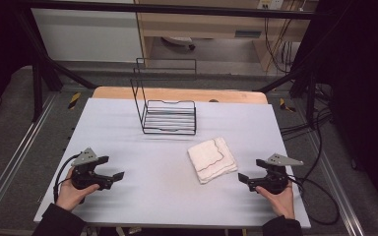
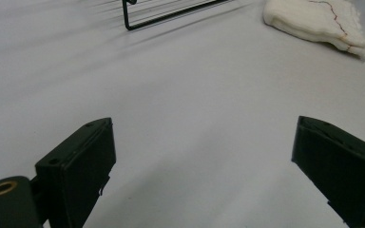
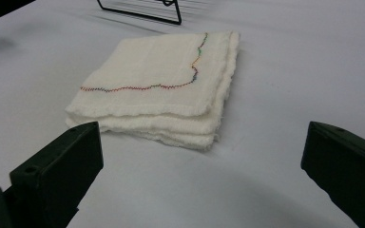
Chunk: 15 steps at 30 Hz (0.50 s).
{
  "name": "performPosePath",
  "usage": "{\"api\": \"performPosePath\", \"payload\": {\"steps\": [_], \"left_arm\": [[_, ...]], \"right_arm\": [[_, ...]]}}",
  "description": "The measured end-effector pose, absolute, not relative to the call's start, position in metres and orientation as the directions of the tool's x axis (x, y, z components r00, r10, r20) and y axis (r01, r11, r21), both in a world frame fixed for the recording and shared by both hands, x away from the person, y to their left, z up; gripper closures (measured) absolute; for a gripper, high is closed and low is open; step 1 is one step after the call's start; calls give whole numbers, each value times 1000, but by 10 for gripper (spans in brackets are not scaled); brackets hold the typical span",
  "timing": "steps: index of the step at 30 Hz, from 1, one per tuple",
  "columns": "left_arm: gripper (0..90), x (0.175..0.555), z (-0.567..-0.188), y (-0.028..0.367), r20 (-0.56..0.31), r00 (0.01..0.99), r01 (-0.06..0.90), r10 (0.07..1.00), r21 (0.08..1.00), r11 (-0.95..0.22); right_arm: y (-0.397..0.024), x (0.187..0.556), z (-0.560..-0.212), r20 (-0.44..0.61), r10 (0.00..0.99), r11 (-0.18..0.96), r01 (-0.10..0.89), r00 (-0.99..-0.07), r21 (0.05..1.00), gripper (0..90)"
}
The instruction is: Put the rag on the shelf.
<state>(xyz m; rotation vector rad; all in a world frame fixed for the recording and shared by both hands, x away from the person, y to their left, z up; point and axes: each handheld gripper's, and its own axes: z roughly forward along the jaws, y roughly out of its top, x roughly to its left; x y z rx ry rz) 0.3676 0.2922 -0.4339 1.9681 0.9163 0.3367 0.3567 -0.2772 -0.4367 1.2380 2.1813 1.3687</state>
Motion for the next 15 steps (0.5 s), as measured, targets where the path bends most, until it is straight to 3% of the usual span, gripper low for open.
{"api": "performPosePath", "payload": {"steps": [15], "left_arm": [[72, 366, -436, 293, -111, 686, 470, 719, 822, -322]], "right_arm": [[-267, 357, -433, 171, 780, 208, 507, -602, 837, 10]]}}
